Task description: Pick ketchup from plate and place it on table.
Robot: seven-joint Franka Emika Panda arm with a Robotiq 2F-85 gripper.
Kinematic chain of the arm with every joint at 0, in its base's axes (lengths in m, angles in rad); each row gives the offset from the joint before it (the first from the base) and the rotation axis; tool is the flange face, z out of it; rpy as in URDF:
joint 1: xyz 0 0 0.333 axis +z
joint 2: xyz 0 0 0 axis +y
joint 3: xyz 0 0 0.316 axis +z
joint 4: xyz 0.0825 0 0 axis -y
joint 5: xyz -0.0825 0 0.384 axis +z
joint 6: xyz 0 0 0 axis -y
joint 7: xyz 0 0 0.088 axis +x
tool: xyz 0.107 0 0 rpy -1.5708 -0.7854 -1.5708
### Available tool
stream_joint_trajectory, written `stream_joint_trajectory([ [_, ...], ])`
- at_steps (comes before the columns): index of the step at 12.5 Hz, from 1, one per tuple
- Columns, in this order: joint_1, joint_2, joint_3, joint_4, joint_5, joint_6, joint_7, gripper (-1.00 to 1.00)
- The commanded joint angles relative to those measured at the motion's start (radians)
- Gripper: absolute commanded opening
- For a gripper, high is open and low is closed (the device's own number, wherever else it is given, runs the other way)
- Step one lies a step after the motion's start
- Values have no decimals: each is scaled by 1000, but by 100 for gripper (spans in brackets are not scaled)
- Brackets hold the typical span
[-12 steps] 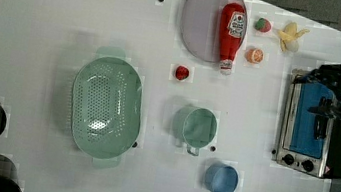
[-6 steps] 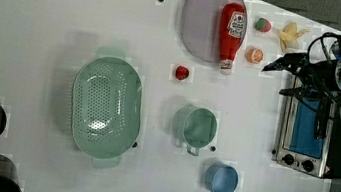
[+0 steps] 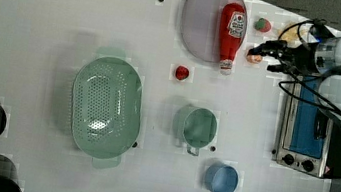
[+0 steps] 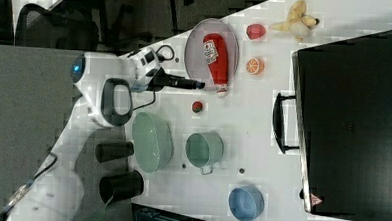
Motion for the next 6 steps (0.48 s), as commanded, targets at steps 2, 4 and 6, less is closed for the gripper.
stream_joint_trajectory([
  [2,16,131,-8,118,3,16,-195,100],
  [4,25,193,-9,181,-16,33,-198,100],
  [6,33,250,-9,236,-75,55,-199,100],
])
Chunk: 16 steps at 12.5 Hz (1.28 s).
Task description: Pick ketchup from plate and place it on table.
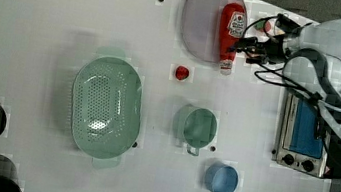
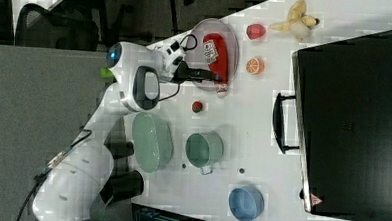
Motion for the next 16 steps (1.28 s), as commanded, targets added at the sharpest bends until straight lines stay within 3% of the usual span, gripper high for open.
stream_joint_trajectory([
  [1,19,32,0,112,-64,39,-73,100],
  [8,23,146,-4,148,-82,170,-73,100],
  [9,23,154,-4,148,-82,199,-73,92],
  [12,23,163,-7,149,-82,214,-73,25],
  [16,25,131,2,179,-81,213,-72,25],
])
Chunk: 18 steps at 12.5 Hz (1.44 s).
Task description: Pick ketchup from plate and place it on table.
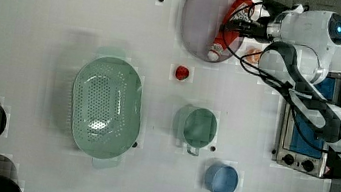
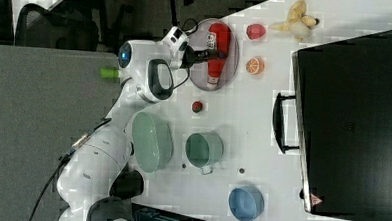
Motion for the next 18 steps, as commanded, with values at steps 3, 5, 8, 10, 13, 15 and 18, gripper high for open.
stream_joint_trajectory([
  [3,-2,-124,1,35,35,-45,-18,25],
  [5,-12,-219,1,20,77,-177,-18,25],
  [8,-29,-377,-10,-26,87,-404,-18,25],
  [10,-43,-485,-22,-93,87,-504,-18,25],
  [13,-67,-617,-44,-260,87,-534,-18,25],
  [15,-78,-689,-57,-387,93,-506,-18,25],
  [18,-85,-772,-75,-581,108,-375,-18,25],
])
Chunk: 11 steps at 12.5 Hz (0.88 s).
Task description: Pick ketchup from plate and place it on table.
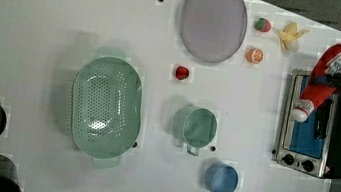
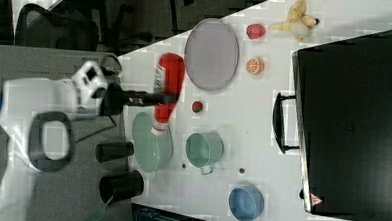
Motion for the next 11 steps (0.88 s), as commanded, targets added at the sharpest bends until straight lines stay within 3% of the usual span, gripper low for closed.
stream_joint_trajectory([
  [1,-21,35,-22,-208,38,124,-18,25],
  [6,-16,94,-21,-418,88,469,-18,25],
  [11,-14,236,-11,-452,88,649,-15,25],
])
